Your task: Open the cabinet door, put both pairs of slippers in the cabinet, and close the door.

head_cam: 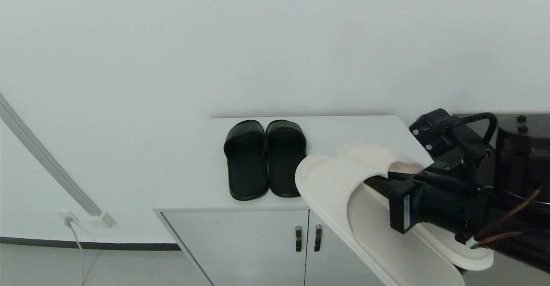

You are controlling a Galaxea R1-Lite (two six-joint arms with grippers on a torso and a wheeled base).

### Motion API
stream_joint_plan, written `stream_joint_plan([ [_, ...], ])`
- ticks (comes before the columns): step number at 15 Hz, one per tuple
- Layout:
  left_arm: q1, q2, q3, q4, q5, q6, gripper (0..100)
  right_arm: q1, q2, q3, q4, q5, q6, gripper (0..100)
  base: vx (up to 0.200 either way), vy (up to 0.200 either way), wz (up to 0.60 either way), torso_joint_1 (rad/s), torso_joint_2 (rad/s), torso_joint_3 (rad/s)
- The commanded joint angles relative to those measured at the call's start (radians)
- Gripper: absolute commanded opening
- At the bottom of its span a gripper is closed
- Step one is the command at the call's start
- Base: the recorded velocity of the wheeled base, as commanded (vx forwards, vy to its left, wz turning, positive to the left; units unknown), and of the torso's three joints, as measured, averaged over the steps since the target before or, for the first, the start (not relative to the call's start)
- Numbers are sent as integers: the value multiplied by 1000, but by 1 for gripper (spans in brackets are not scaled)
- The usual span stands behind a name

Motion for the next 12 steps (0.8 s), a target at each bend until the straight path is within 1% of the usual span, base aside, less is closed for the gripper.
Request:
stream_joint_plan([
  [1,0,1,0,0,0,1,0,2,-59,35,1,18,0,0,0,0,0,0,0,0],
  [3,0,1,0,0,0,1,0,5,-53,38,1,26,0,0,0,0,0,0,0,0],
  [5,0,1,0,0,0,1,0,5,-55,40,1,47,0,0,-200,0,0,2,2,5],
  [12,0,1,0,0,0,1,0,5,-55,66,-7,54,0,0,-200,0,0,4,2,2],
])
